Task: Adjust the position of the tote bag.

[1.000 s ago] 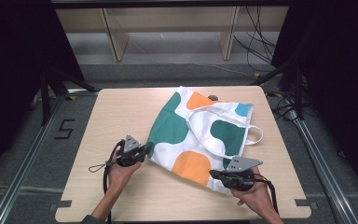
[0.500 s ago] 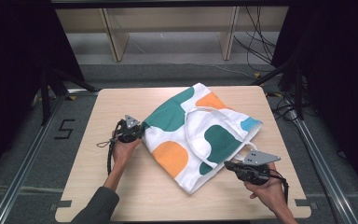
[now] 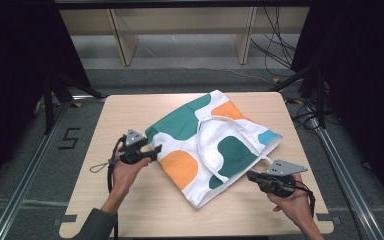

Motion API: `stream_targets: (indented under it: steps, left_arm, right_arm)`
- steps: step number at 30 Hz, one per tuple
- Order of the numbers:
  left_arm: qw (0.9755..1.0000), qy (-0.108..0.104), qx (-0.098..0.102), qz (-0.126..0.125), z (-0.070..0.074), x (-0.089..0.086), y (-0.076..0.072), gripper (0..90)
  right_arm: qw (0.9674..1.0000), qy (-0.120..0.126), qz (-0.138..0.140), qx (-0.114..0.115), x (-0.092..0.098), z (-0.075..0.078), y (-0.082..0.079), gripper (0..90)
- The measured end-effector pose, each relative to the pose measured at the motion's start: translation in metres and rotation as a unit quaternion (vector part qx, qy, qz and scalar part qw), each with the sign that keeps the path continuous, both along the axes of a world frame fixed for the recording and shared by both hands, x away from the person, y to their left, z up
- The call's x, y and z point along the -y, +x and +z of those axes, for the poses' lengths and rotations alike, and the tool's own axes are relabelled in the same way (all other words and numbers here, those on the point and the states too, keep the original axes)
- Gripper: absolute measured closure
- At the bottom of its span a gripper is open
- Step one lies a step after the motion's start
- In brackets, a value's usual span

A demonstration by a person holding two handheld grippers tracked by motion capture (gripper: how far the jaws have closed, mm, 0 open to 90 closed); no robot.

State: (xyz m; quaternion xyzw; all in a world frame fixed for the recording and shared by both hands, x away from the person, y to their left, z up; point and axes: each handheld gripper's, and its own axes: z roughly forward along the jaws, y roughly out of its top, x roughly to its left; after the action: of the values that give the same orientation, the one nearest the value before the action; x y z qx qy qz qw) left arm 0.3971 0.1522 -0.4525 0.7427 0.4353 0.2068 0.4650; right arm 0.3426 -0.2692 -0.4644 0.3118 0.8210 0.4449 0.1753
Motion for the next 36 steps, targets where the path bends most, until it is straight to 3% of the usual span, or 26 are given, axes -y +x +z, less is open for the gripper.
stream_targets:
  steps: [1,2,4,6,7,9,11,13,14,16,17,18,19,20,21,22,23,25,26,27,28,30,32,33,35,36]
  left_arm:
    - [0.9992,0.004,0.003,-0.039,0.0,0.021,-0.022,33.8]
    - [0.9984,0.012,0.006,-0.055,0.0,0.028,-0.029,32.7]
    - [0.9976,0.014,0.003,-0.068,-0.002,0.039,-0.038,29.9]
    - [0.9954,0.008,-0.001,-0.096,-0.005,0.059,-0.057,29.3]
    - [0.9931,0.018,-0.009,-0.116,-0.009,0.072,-0.069,26.8]
    - [0.9912,0.043,-0.009,-0.125,-0.017,0.086,-0.081,26.4]
    - [0.989,0.063,-0.014,-0.133,-0.024,0.094,-0.086,26.0]
    - [0.9873,0.068,-0.023,-0.141,-0.031,0.103,-0.089,25.7]
    - [0.9866,0.082,-0.028,-0.138,-0.033,0.105,-0.09,25.8]
    - [0.9874,0.083,-0.022,-0.133,-0.038,0.111,-0.091,26.0]
    - [0.9847,0.107,-0.02,-0.136,-0.04,0.112,-0.09,26.7]
    - [0.9847,0.107,-0.02,-0.136,-0.04,0.112,-0.09,28.1]
    - [0.9864,0.106,-0.008,-0.125,-0.046,0.118,-0.091,30.3]
    - [0.9864,0.106,-0.008,-0.125,-0.046,0.118,-0.091,32.5]
    - [0.9811,0.141,0.003,-0.132,-0.048,0.12,-0.089,32.5]
    - [0.9729,0.181,0.031,-0.14,-0.05,0.121,-0.085,39.5]
    - [0.9715,0.184,0.03,-0.146,-0.051,0.121,-0.085,40.6]
    - [0.9711,0.177,0.019,-0.159,-0.053,0.121,-0.084,56.1]
    - [0.971,0.179,0.025,-0.156,-0.054,0.12,-0.086,56.1]
    - [0.9734,0.169,0.028,-0.151,-0.055,0.121,-0.087,72.3]
    - [0.9679,0.19,0.031,-0.161,-0.051,0.112,-0.086,77.3]
    - [0.9689,0.188,0.033,-0.158,-0.05,0.109,-0.087,82.7]
    - [0.9681,0.199,0.04,-0.147,-0.044,0.087,-0.088,83.7]
    - [0.9716,0.189,0.042,-0.136,-0.044,0.079,-0.088,83.9]
    - [0.9738,0.181,0.045,-0.129,-0.041,0.062,-0.087,84.1]
    - [0.9782,0.168,0.041,-0.115,-0.041,0.055,-0.088,84.2]
  right_arm:
    - [0.9998,0.005,-0.013,-0.011,0.003,0.001,-0.001,83.0]
    - [0.9997,0.01,-0.016,-0.012,0.005,0.001,0.0,79.8]
    - [0.9996,0.009,-0.025,-0.008,0.007,0.001,0.0,77.3]
    - [0.9989,0.017,-0.041,-0.014,0.01,0.001,0.001,72.9]
    - [0.9983,0.017,-0.05,-0.024,0.012,0.001,0.0,69.2]
    - [0.9975,0.02,-0.061,-0.029,0.013,0.001,-0.001,67.0]
    - [0.9974,0.018,-0.066,-0.023,0.014,0.0,0.001,64.7]
    - [0.9969,0.023,-0.066,-0.035,0.013,-0.001,0.001,63.8]
    - [0.997,0.021,-0.066,-0.035,0.013,-0.001,0.001,63.2]
    - [0.9968,0.017,-0.069,-0.036,0.013,-0.001,0.001,62.6]
    - [0.9967,0.019,-0.07,-0.035,0.012,-0.001,0.001,62.1]
    - [0.9967,0.019,-0.07,-0.035,0.012,-0.001,0.001,62.1]
    - [0.9973,0.012,-0.067,-0.027,0.013,-0.002,0.003,60.9]
    - [0.9968,0.015,-0.071,-0.035,0.012,-0.002,0.002,60.5]
    - [0.9968,0.015,-0.071,-0.035,0.012,-0.002,0.002,60.5]
    - [0.9967,0.017,-0.069,-0.039,0.013,-0.003,0.002,60.4]
    - [0.9962,0.014,-0.075,-0.042,0.013,-0.003,0.002,60.4]
    - [0.9964,0.014,-0.075,-0.036,0.013,-0.003,0.002,60.4]
    - [0.9963,0.015,-0.075,-0.04,0.014,-0.003,0.002,60.4]
    - [0.9969,0.007,-0.072,-0.032,0.017,-0.002,0.004,60.5]
    - [0.9965,0.013,-0.075,-0.034,0.016,-0.002,0.003,60.5]
    - [0.9968,0.007,-0.076,-0.022,0.018,-0.002,0.004,60.6]
    - [0.9963,0.015,-0.082,-0.021,0.022,-0.001,0.005,60.8]
    - [0.9964,0.017,-0.08,-0.023,0.023,0.0,0.005,60.8]
    - [0.996,0.02,-0.085,-0.018,0.026,0.001,0.005,60.8]
    - [0.9957,0.023,-0.088,-0.017,0.027,0.002,0.005,60.8]
